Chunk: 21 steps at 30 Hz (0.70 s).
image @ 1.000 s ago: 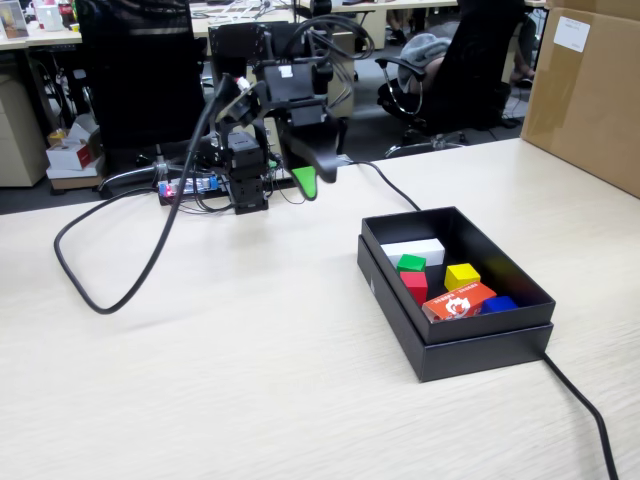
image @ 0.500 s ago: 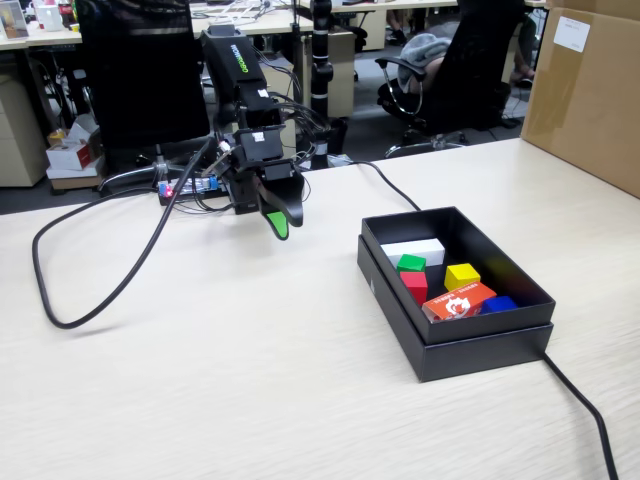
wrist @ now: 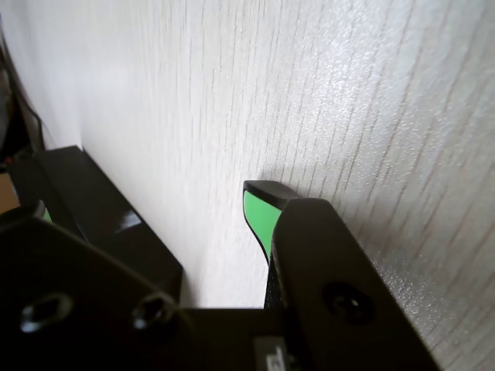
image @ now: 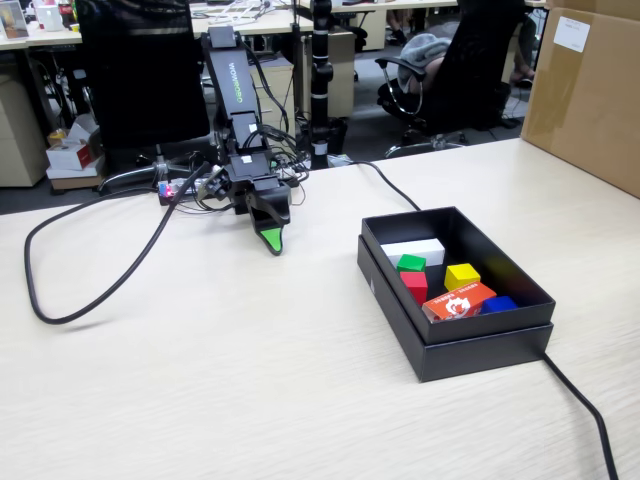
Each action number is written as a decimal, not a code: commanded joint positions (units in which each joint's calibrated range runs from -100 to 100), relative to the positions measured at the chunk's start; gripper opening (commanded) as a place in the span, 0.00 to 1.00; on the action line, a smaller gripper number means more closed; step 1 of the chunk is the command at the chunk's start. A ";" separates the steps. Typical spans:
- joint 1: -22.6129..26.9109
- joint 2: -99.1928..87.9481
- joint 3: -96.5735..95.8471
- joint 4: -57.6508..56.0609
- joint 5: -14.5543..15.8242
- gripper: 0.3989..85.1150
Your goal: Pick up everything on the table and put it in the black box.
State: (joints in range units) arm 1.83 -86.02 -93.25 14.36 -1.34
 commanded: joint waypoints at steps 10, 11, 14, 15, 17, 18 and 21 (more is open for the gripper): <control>-0.34 -0.56 -3.22 4.08 -0.10 0.57; -0.34 -0.56 -3.40 4.08 -0.10 0.57; -0.59 0.02 -3.40 3.56 -0.10 0.57; -0.63 0.48 -3.49 3.48 -0.10 0.57; -0.73 1.51 -3.40 3.39 -0.10 0.57; -0.73 1.51 -3.40 3.39 -0.10 0.57; -0.68 1.51 -3.40 3.39 -0.10 0.57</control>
State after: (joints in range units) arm 1.15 -85.76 -96.81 17.62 -1.49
